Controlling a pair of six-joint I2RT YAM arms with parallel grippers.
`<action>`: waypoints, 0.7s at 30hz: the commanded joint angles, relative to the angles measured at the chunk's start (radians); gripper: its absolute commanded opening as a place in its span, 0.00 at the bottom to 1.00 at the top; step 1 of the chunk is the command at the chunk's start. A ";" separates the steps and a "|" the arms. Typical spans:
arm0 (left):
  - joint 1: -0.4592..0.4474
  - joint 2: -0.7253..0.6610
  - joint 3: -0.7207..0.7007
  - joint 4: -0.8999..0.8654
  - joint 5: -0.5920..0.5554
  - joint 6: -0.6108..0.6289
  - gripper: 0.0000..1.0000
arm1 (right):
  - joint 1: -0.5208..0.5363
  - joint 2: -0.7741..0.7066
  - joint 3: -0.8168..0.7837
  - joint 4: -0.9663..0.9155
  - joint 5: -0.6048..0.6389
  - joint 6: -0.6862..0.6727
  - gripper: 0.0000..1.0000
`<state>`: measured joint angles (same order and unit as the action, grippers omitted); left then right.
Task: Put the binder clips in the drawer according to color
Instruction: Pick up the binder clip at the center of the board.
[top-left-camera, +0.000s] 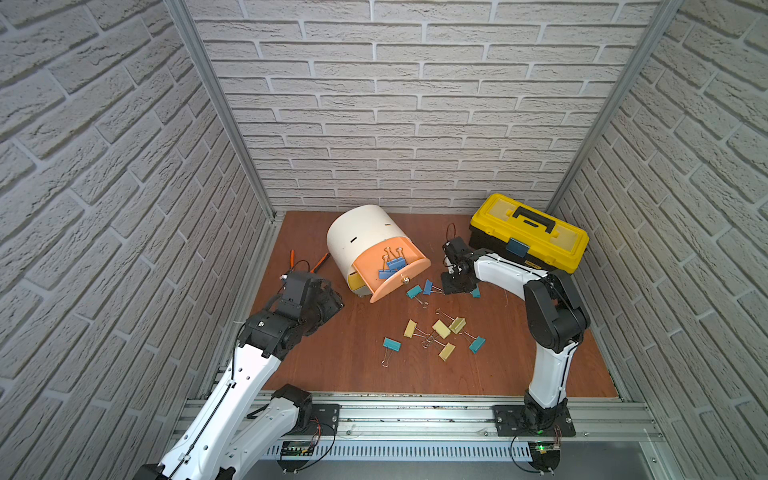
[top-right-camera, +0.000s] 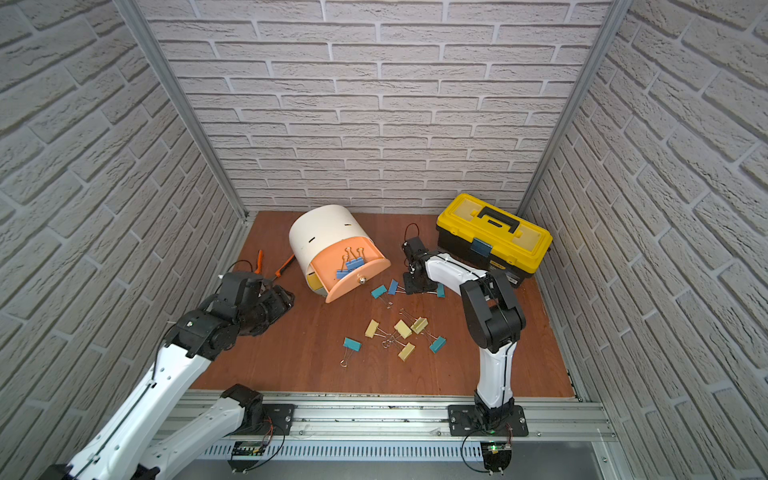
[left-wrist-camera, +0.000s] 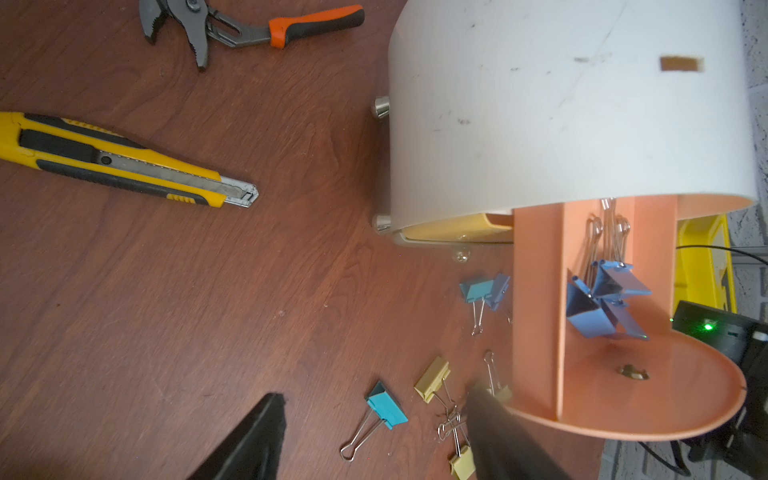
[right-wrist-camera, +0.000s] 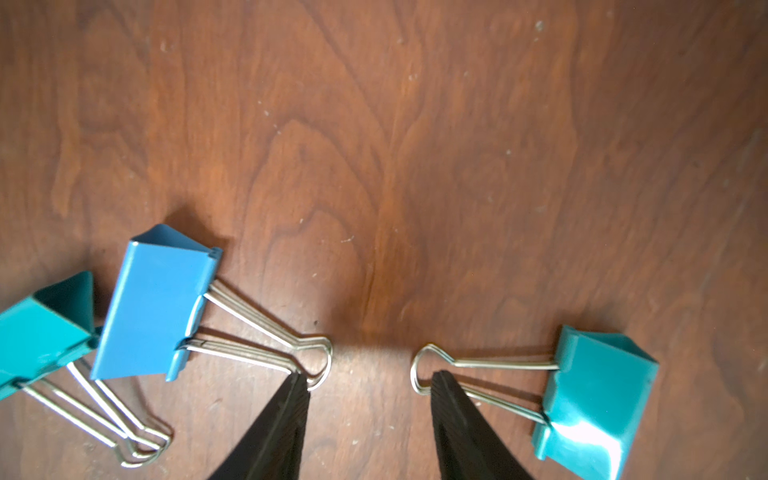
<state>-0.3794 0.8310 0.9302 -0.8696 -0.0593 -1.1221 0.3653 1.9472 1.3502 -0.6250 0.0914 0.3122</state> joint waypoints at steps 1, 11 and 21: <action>0.007 -0.007 0.027 -0.009 -0.010 0.002 0.73 | -0.003 0.008 0.033 -0.005 0.032 0.024 0.49; 0.007 -0.013 0.034 -0.023 -0.014 0.004 0.73 | -0.002 0.064 0.052 -0.006 0.019 0.028 0.49; 0.007 -0.018 0.028 -0.025 -0.017 0.001 0.73 | -0.003 0.072 0.022 -0.012 0.056 0.025 0.47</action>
<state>-0.3794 0.8200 0.9321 -0.8913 -0.0616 -1.1225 0.3653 2.0048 1.3891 -0.6296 0.1104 0.3275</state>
